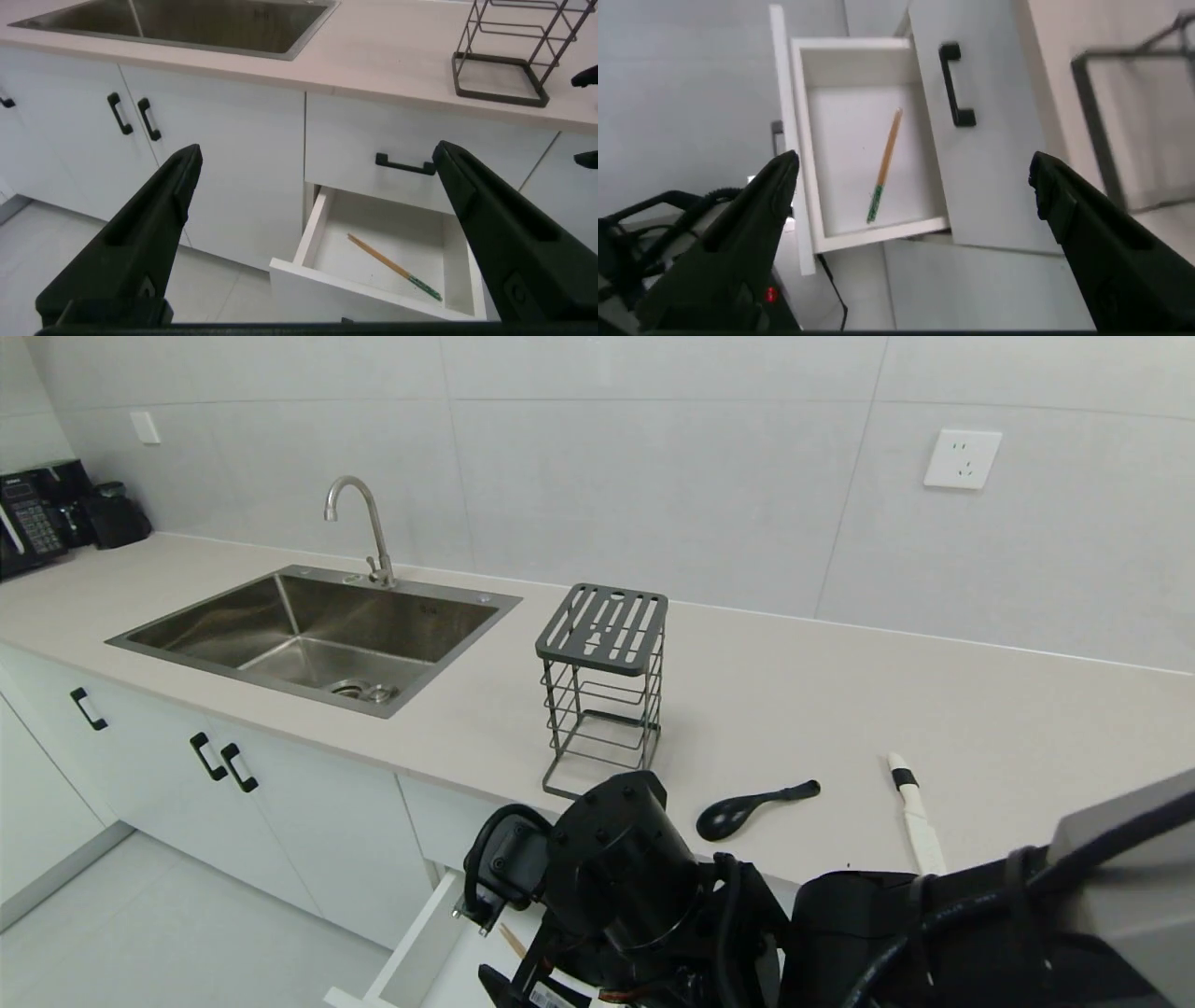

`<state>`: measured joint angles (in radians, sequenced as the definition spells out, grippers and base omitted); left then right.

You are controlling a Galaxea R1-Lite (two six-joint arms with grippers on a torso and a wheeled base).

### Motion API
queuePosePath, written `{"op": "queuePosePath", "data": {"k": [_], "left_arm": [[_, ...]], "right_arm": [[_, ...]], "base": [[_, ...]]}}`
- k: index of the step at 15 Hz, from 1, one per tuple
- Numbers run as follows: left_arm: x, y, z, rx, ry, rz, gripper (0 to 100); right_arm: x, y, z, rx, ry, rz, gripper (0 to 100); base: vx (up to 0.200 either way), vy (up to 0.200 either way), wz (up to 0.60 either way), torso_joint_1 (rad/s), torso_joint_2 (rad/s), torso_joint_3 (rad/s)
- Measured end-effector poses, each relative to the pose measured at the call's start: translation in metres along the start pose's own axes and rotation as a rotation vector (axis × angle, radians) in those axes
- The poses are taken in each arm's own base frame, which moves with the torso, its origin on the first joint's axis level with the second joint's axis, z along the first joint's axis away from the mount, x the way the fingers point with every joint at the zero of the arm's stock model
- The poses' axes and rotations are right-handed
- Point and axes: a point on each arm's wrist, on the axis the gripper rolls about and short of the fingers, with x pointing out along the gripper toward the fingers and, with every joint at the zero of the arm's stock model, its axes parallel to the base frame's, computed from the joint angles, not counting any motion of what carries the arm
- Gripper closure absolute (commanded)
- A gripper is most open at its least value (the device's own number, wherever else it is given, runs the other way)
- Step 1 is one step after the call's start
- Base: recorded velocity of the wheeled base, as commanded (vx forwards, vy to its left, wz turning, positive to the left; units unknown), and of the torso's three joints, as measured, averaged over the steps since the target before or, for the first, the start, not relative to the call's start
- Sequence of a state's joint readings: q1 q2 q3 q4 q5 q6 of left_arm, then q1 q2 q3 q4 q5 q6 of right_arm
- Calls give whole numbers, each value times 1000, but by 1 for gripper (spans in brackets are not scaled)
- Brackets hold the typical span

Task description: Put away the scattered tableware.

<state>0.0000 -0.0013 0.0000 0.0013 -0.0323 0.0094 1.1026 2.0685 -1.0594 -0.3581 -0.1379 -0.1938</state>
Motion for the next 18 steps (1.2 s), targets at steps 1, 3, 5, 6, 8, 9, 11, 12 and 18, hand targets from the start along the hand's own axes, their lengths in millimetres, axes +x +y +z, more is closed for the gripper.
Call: {"op": "queuePosePath", "data": {"k": [1,3,5,6,8,9,11,12,18], "left_arm": [[0,0,0,0,0,0,0],[0,0,0,0,0,0,0],[0,0,0,0,0,0,0],[0,0,0,0,0,0,0],[0,0,0,0,0,0,0],[0,0,0,0,0,0,0],[0,0,0,0,0,0,0],[0,0,0,0,0,0,0],[0,0,0,0,0,0,0]], "right_arm": [[-3,0,3,2,-2,12,0],[-5,0,6,22,-10,15,0],[-8,1,5,51,-3,64,0],[-10,1,3,52,14,104,0],[-15,-1,-1,56,49,137,0],[-18,-5,-4,71,62,167,0],[-26,-25,-14,117,81,141,0],[-35,-38,-22,145,94,115,0],[-103,-82,-90,291,186,-41,0]], "base": [[0,0,0,110,-217,-119],[0,0,0,46,-93,-56],[0,0,0,0,0,0],[0,0,0,0,0,0],[0,0,0,0,0,0],[0,0,0,0,0,0],[0,0,0,0,0,0],[0,0,0,0,0,0],[0,0,0,0,0,0]]}}
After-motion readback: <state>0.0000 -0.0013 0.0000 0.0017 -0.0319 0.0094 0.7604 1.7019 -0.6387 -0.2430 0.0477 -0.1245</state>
